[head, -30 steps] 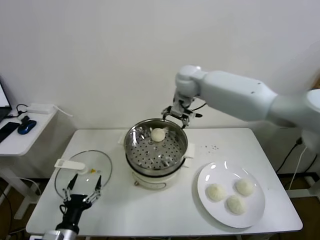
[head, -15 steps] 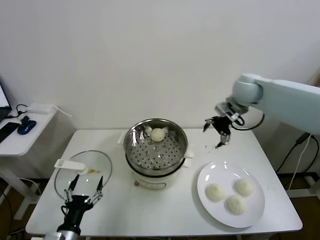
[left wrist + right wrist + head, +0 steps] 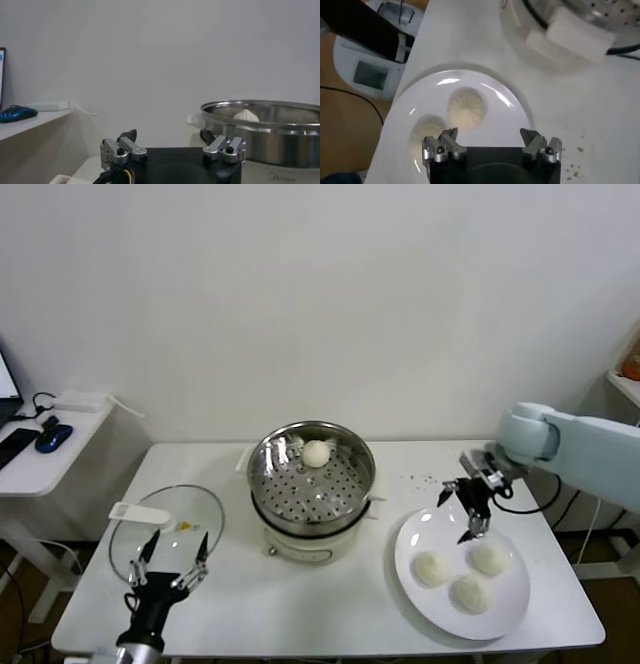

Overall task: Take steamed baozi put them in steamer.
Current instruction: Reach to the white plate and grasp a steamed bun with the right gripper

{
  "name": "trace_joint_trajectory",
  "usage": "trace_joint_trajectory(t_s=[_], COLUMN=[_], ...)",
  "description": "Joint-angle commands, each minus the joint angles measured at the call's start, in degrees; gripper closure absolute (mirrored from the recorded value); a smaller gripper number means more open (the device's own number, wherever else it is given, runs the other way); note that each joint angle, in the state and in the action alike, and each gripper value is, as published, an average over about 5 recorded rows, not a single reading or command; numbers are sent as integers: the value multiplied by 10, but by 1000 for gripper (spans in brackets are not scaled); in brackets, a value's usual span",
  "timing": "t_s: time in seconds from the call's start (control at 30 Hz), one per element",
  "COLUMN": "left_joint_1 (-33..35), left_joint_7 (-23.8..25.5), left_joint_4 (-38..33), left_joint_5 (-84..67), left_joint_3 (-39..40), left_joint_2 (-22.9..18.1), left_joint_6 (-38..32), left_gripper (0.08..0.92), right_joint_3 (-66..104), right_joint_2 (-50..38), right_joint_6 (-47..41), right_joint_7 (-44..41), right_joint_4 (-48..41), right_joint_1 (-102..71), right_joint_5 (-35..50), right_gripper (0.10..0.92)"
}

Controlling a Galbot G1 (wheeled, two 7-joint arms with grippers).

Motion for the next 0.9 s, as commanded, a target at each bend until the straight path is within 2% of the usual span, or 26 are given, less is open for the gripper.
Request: trace_joint_trajectory(t_s=[0.03,0.37,0.9], left_joint_1=[3,8,6], left_joint_7=[0,-1,-1], left_joint_4=[5,8,15], left_joint_5=[-3,-13,-16], left_joint_3=[-2,-5,-8], left_joint_2=[2,6,7], left_joint_6=[-3,-5,-5], left_gripper=[177,177,177], right_joint_3=[27,55,75], right_joint_2=[-19,7,37], right_joint_6=[-26,-42,-45], right_joint_7=[23,66,81], right_joint_4=[13,3,-30], right_joint_1=[-76,-129,-160], right_joint_5=[-9,-12,-28], right_gripper=[203,203,203])
